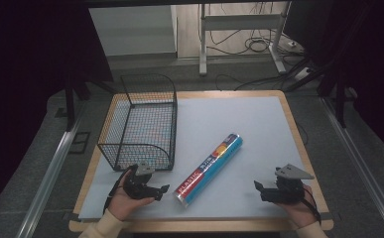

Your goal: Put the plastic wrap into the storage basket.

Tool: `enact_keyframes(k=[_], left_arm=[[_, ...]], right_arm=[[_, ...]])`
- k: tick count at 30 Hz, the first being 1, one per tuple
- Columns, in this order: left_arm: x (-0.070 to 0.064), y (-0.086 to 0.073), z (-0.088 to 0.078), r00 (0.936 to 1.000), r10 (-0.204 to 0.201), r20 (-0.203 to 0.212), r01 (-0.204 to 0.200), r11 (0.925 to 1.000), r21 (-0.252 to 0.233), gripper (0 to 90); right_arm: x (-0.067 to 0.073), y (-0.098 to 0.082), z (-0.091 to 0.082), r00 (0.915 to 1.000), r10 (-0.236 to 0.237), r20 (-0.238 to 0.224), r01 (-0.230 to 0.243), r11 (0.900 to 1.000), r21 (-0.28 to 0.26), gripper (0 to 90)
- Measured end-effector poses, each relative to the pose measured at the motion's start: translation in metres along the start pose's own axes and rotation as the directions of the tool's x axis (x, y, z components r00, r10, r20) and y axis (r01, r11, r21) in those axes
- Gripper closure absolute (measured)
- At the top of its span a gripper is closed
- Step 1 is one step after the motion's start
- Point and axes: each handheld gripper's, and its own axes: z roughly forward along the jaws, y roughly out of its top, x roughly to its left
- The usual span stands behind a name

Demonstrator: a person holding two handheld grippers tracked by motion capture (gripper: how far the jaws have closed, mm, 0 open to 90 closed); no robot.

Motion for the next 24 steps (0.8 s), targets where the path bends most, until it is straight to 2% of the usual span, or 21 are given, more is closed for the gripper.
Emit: enact_keyframes(k=[2, 15, 20, 22, 24], left_arm=[[-0.001, 0.001, -0.001, 1.0000, -0.008, 0.002, 0.008, 0.9999, -0.011, 18.0], [-0.003, 0.003, -0.002, 0.9999, 0.008, 0.011, -0.008, 1.0000, 0.000, 17.8], [-0.008, 0.008, -0.008, 1.0000, 0.006, 0.008, -0.006, 0.9999, -0.011, 17.8], [-0.012, 0.011, -0.013, 0.9998, 0.018, -0.006, -0.018, 0.9996, -0.020, 17.9], [-0.017, 0.016, -0.018, 0.9996, 0.029, 0.002, -0.029, 0.9993, -0.023, 17.9]], right_arm=[[0.000, 0.000, 0.000, 1.0000, 0.000, 0.001, 0.000, 1.000, -0.002, 8.8], [-0.002, -0.001, 0.002, 1.0000, 0.004, 0.006, -0.004, 1.000, 0.013, 9.0], [-0.002, -0.001, 0.001, 1.0000, -0.002, 0.009, 0.002, 1.000, 0.010, 9.0], [-0.002, -0.001, 0.001, 0.9999, 0.003, 0.011, -0.003, 1.000, 0.009, 9.0], [-0.003, -0.001, 0.001, 0.9999, 0.002, 0.011, -0.003, 1.000, 0.009, 8.9]])
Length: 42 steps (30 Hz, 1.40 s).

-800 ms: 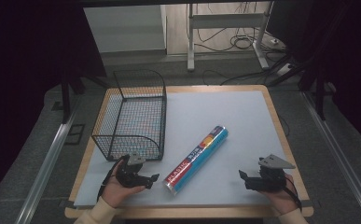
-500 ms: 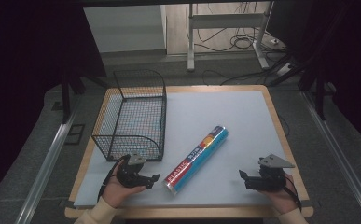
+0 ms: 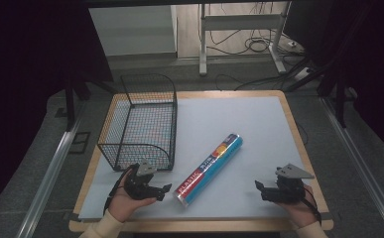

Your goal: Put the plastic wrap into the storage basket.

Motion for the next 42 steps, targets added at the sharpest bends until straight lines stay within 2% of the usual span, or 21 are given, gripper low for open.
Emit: enact_keyframes(k=[5, 13, 17, 28, 33, 42], left_arm=[[-0.009, 0.012, -0.005, 0.9998, 0.013, 0.013, -0.013, 0.9999, 0.003, 17.9], [-0.014, 0.020, -0.010, 0.9998, 0.010, 0.019, -0.011, 0.9999, 0.005, 18.0], [-0.018, 0.026, -0.011, 0.9993, 0.026, 0.026, -0.026, 0.9996, 0.007, 18.1], [-0.031, 0.044, -0.008, 0.9972, 0.068, 0.030, -0.068, 0.9976, 0.012, 18.0], [-0.037, 0.053, -0.004, 0.9947, 0.096, 0.037, -0.097, 0.9951, 0.019, 18.0], [-0.040, 0.064, -0.001, 0.9933, 0.094, 0.067, -0.095, 0.9955, 0.008, 16.7]], right_arm=[[0.000, 0.000, -0.001, 1.0000, 0.001, 0.001, -0.001, 1.000, -0.007, 9.0], [0.000, 0.000, 0.000, 1.0000, 0.004, 0.006, -0.004, 1.000, -0.004, 9.0], [0.000, 0.000, 0.001, 1.0000, 0.004, 0.008, -0.004, 1.000, 0.001, 9.0], [0.000, -0.001, 0.000, 0.9999, -0.002, 0.014, 0.002, 1.000, 0.003, 9.1], [-0.001, 0.000, -0.002, 0.9996, -0.005, 0.029, 0.005, 1.000, -0.018, 9.7], [-0.001, 0.000, -0.003, 0.9997, -0.008, 0.024, 0.008, 1.000, -0.022, 9.7]])
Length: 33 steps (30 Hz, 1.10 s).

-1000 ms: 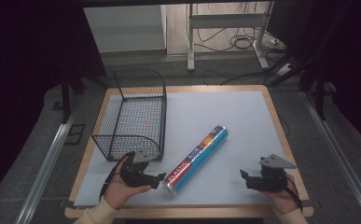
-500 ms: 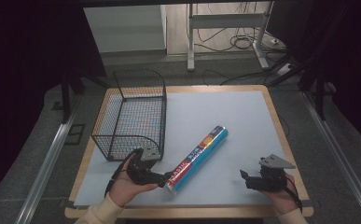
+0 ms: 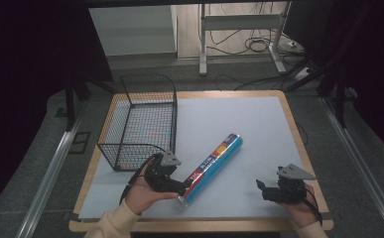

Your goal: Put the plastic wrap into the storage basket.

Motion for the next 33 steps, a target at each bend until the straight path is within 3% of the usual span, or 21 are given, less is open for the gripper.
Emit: enact_keyframes(k=[21, 27, 33], left_arm=[[0.001, 0.025, 0.017, 0.9999, 0.010, 0.008, -0.010, 0.9999, 0.005, 16.3], [-0.002, 0.035, 0.025, 0.9998, 0.018, -0.012, -0.017, 0.9993, 0.033, 16.1], [-0.008, 0.042, 0.035, 0.9996, 0.028, -0.007, -0.028, 0.9980, 0.057, 16.1]], right_arm=[[0.000, -0.001, 0.001, 1.0000, -0.005, -0.007, 0.005, 1.000, 0.011, 9.7], [0.000, 0.000, 0.001, 1.0000, -0.001, -0.002, 0.001, 1.000, 0.008, 9.7], [0.000, 0.000, 0.000, 1.0000, -0.005, -0.002, 0.005, 1.000, 0.005, 9.7]])
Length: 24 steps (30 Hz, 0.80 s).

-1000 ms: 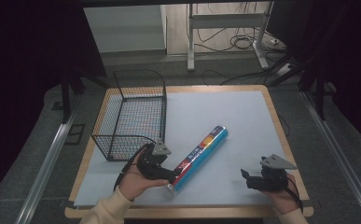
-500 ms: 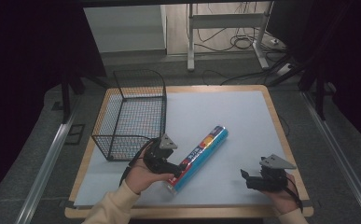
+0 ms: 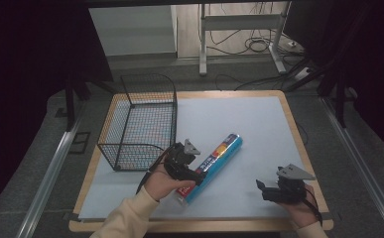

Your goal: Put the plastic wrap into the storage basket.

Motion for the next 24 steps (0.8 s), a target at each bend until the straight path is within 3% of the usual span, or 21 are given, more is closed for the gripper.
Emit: enact_keyframes(k=[24], left_arm=[[-0.005, 0.022, 0.035, 0.9998, -0.004, 0.020, 0.002, 0.9964, 0.085, 14.8]], right_arm=[[0.000, -0.001, 0.001, 1.0000, 0.001, -0.006, -0.001, 1.000, 0.009, 9.7]])
